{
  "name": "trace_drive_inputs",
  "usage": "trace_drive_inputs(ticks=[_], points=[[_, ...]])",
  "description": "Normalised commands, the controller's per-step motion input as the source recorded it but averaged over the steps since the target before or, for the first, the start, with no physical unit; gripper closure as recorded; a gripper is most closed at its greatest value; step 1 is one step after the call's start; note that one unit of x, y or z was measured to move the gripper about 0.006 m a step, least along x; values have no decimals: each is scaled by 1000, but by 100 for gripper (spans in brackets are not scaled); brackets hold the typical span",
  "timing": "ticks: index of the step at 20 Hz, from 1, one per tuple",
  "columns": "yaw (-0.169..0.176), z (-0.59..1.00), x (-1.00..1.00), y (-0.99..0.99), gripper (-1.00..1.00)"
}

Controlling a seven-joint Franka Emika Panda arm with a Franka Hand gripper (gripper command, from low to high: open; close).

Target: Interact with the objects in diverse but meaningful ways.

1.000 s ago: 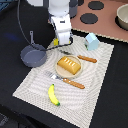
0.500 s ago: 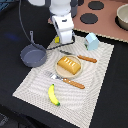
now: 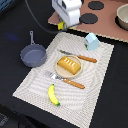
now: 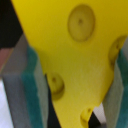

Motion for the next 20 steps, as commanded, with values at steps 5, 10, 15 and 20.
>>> trace_drive_inputs(ticks=[5, 10, 15, 20], points=[[67, 828, -229, 416, 100], [61, 69, -72, 576, 100], [36, 3, 137, 450, 100], [34, -11, 101, 321, 100]])
